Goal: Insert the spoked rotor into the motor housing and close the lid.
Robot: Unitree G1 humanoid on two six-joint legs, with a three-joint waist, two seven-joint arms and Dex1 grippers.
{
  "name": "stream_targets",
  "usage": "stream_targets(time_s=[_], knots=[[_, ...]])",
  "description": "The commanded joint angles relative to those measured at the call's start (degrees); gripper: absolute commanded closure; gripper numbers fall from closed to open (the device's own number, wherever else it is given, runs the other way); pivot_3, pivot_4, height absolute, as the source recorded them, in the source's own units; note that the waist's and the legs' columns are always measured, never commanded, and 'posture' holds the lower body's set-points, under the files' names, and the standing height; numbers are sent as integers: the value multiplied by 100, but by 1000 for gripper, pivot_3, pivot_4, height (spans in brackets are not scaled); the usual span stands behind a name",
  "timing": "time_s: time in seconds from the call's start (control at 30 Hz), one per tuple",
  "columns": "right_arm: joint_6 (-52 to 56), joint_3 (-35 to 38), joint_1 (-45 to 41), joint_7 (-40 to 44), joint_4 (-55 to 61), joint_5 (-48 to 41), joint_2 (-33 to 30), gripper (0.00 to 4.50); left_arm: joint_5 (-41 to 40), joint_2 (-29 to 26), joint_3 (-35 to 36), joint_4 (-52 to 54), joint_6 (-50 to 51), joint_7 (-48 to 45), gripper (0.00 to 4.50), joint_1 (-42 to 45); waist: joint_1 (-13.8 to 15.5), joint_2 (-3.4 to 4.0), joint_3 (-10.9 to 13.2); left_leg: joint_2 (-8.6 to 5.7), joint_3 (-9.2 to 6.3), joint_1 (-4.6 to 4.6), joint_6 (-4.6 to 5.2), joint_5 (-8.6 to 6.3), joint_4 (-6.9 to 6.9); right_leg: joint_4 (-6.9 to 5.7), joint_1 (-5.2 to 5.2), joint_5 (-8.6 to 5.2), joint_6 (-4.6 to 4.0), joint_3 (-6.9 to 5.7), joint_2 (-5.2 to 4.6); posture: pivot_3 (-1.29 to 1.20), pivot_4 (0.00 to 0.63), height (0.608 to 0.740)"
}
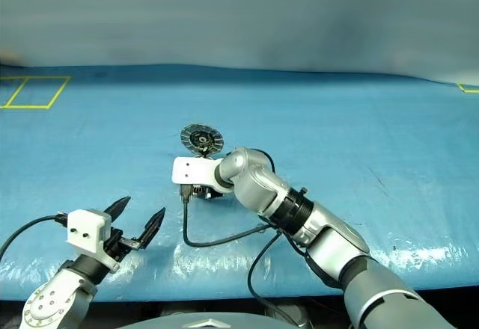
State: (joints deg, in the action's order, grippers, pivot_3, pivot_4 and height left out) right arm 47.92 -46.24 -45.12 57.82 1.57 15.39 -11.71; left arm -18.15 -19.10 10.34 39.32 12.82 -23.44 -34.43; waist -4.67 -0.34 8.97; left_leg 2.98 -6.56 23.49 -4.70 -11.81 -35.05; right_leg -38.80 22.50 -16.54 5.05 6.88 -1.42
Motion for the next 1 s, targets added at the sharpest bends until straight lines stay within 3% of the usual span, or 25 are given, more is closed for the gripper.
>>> stream_targets(time_s=[0.03,0.43,0.7,1.0], knots=[[475,-670,406,457,466,-248,-170,2559,-228,-109,122,350,-222,-266,0,-110,-9,-1,-1,1,0,0,0,0,0,0,2,-1,-1,0,0,0,150,740],[696,-688,515,248,911,-367,-16,2559,-260,-180,-3,384,-121,-286,0,3,-24,-9,-4,4,3,-13,0,-1,-2,0,3,-14,-20,0,1,0,150,740],[1231,-194,250,-190,908,-526,380,27,-252,-299,-418,282,25,-435,0,173,-58,-13,1,7,3,-2,-1,-1,0,-2,5,-12,-20,-1,4,0,150,740],[2205,298,-334,-249,1678,-1276,172,27,-201,-368,-645,117,83,-489,0,338,-34,-11,18,7,2,24,-1,0,-1,-4,15,2,2,-1,4,0,150,740]])
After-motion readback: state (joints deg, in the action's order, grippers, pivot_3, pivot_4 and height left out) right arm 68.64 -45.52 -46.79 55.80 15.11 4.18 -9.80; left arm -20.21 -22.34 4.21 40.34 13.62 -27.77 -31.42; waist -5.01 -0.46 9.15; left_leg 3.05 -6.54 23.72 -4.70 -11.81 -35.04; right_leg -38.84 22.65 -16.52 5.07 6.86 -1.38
